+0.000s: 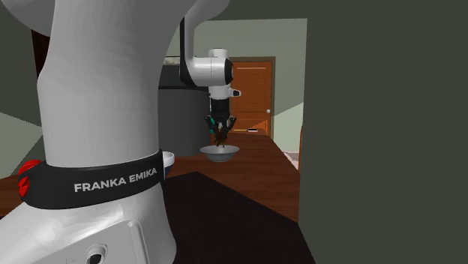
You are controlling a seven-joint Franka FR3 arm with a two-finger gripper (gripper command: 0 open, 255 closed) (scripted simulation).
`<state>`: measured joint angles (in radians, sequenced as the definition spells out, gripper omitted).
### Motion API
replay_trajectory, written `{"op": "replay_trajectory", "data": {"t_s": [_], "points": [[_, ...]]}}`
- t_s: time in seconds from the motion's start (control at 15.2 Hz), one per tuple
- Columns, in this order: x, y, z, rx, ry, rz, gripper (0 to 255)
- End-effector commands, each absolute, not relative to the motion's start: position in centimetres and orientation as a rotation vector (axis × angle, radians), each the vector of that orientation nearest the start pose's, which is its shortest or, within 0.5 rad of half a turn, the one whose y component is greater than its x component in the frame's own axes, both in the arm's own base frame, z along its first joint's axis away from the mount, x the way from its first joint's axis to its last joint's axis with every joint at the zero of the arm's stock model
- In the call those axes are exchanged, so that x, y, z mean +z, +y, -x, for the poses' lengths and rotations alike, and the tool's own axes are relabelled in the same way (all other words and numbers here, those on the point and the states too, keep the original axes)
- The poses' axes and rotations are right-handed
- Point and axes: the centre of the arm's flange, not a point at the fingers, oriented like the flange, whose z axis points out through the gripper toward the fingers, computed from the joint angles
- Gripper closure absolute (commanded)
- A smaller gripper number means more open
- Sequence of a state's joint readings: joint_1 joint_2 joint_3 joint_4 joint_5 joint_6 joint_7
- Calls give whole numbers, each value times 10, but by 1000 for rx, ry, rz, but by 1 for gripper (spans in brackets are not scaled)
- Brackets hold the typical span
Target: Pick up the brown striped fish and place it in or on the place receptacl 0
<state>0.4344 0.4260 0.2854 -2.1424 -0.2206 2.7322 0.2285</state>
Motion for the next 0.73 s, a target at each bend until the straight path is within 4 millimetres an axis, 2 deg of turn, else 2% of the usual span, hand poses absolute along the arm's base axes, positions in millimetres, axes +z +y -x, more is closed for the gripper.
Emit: {"op": "replay_trajectory", "data": {"t_s": [0.0,0.2,0.26,0.59,0.66], "points": [[228,393,-439,-251,-971,2878,255],[228,393,-439,-251,-971,2878,255],[228,393,-439,-251,-971,2878,0],[228,393,-439,-251,-971,2878,0],[241,391,-437,-251,-971,2878,0]]}}
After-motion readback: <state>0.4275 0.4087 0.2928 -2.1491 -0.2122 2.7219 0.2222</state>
